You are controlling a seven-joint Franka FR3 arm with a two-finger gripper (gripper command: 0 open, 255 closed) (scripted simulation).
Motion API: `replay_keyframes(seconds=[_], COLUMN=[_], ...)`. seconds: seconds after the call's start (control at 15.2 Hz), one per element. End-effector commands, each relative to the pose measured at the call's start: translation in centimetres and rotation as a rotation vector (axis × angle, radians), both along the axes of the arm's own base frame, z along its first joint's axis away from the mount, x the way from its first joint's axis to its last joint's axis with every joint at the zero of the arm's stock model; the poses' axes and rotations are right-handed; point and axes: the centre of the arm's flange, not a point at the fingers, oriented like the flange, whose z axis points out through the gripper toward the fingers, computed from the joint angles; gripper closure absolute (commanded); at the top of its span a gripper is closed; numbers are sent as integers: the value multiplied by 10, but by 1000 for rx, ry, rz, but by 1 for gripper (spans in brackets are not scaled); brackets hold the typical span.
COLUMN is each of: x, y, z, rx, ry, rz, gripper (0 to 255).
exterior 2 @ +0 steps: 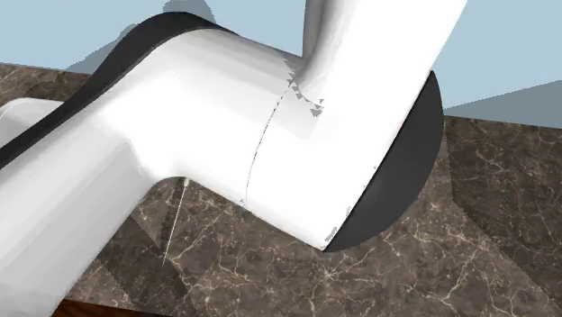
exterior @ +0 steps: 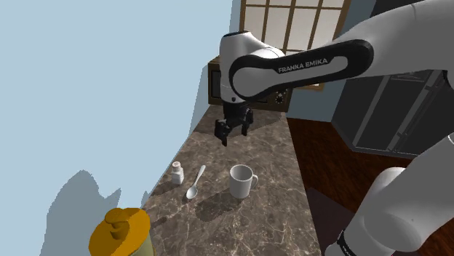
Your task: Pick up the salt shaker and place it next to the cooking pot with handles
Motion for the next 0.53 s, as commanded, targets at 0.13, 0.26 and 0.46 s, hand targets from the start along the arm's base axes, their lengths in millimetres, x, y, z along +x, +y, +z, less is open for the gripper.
replay_keyframes(seconds=[0.13,0.26,0.46], x=[33,50,74], y=[37,56,83], z=[-24,-35,-51], rx=[-2,-3,-5], ry=[3,4,6], rz=[-16,-23,-34], gripper=[0,0,0])
